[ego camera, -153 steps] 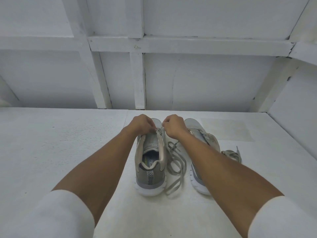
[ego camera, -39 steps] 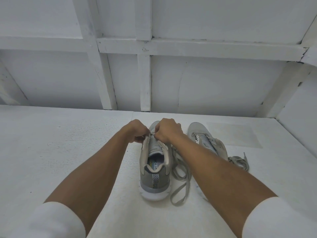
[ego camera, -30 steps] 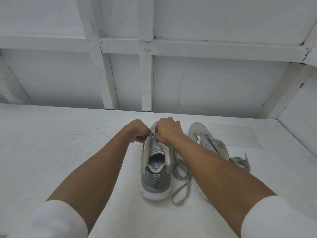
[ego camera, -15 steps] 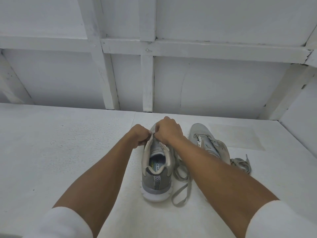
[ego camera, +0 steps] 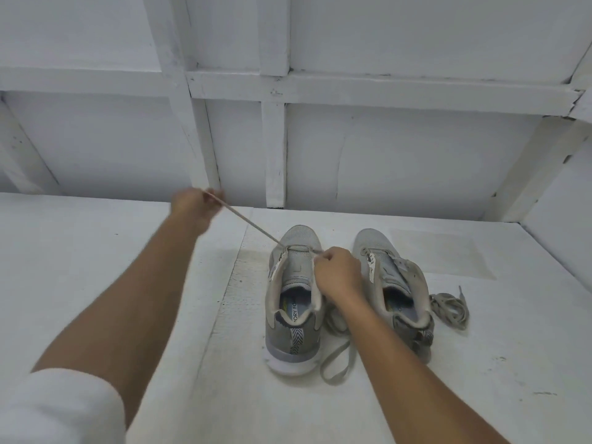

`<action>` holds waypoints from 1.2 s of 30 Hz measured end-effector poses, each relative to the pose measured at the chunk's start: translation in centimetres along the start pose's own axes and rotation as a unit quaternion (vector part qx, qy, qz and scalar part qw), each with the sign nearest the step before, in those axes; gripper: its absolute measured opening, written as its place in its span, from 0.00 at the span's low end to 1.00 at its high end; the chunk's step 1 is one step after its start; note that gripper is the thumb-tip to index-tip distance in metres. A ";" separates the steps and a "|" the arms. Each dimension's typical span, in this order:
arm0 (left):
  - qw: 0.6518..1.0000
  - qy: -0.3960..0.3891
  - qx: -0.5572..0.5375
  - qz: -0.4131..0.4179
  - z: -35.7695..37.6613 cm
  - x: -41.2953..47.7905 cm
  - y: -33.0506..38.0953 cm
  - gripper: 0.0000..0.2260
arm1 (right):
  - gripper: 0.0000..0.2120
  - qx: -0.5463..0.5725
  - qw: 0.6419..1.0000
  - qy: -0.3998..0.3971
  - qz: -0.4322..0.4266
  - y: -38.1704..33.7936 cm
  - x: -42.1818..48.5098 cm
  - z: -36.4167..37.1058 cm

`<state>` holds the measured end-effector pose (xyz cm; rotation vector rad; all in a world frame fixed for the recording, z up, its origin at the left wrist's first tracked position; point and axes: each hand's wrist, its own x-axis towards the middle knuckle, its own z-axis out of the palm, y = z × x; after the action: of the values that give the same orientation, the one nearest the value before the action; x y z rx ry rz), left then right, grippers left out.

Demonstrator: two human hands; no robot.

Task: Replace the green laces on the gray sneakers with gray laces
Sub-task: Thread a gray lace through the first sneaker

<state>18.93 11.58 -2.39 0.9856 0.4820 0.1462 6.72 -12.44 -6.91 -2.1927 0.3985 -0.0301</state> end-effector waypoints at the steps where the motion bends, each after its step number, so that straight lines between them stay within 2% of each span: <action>1: 0.998 0.019 -0.060 0.014 -0.4 0.5 1.9 0.10 | 0.10 0.024 1.000 0.017 0.004 0.3 -0.1 0.2; 2: 0.996 0.031 -0.076 0.033 -0.6 0.7 3.3 0.10 | 0.09 0.042 0.999 0.028 0.008 0.6 -0.1 0.4; 3: 0.996 0.039 -0.047 0.061 -0.6 0.4 4.0 0.11 | 0.09 0.054 0.998 0.037 0.011 0.7 -0.2 0.5; 5: 0.986 0.011 0.122 0.114 0.1 -0.9 2.9 0.10 | 0.09 0.076 0.996 0.050 0.018 0.7 -0.2 0.8; 7: 0.930 -0.104 0.326 0.133 0.8 -2.6 -1.2 0.11 | 0.09 0.086 0.994 0.061 0.019 0.7 -0.4 1.0; 8: 0.875 -0.171 0.435 0.127 1.0 -3.4 -3.7 0.12 | 0.09 0.089 0.994 0.066 0.018 0.8 -0.4 1.2; 9: 0.789 -0.218 0.556 0.140 1.1 -3.9 -6.2 0.13 | 0.10 0.089 0.993 0.069 0.016 0.7 -0.5 1.2; 10: 0.695 -0.237 0.657 0.171 1.3 -4.4 -8.1 0.13 | 0.10 0.088 0.993 0.073 0.015 0.7 -0.5 1.3; 11: 0.618 -0.228 0.721 0.214 1.5 -4.8 -9.3 0.12 | 0.10 0.087 0.993 0.076 0.014 0.7 -0.5 1.3; 12: 0.575 -0.213 0.753 0.237 1.6 -5.3 -9.6 0.11 | 0.10 0.088 0.993 0.077 0.013 0.7 -0.5 1.4; 16: 0.451 -0.191 0.834 0.255 0.8 -4.9 -7.6 0.11 | 0.10 0.086 0.993 0.079 0.014 0.8 -0.6 1.4; 18: 0.450 -0.177 0.840 0.246 -0.1 -4.4 -6.0 0.11 | 0.10 0.087 0.993 0.081 0.013 0.9 -0.6 1.5; 21: 0.509 -0.186 0.801 0.255 -0.6 -3.8 -5.1 0.11 | 0.10 0.090 0.992 0.085 0.014 0.8 -0.6 1.7; 22: 0.518 -0.194 0.793 0.255 -0.4 -3.8 -5.3 0.12 | 0.10 0.090 0.992 0.086 0.014 0.9 -0.6 1.8; 26: 0.507 -0.213 0.799 0.242 1.3 -5.4 -8.4 0.14 | 0.10 0.086 0.993 0.085 0.015 0.9 -0.5 1.8; 29: 0.476 -0.190 0.819 0.260 1.6 -6.0 -8.8 0.13 | 0.11 0.078 0.993 0.085 0.010 0.8 -0.5 1.8; 31: 0.446 -0.144 0.839 0.275 1.0 -5.2 -7.0 0.11 | 0.11 0.071 0.994 0.086 0.010 0.8 -0.5 1.8; 32: 0.443 -0.105 0.848 0.273 0.5 -4.6 -5.3 0.12 | 0.11 0.070 0.994 0.087 0.009 0.9 -0.5 1.8; 36: 0.479 0.064 0.833 0.269 -2.8 -1.5 2.6 0.13 | 0.11 0.061 0.994 0.089 0.005 0.8 -0.6 1.6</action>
<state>16.54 14.67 -0.98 3.1416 0.3044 0.3212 6.18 -11.47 -8.43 -2.0745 0.4934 -0.2398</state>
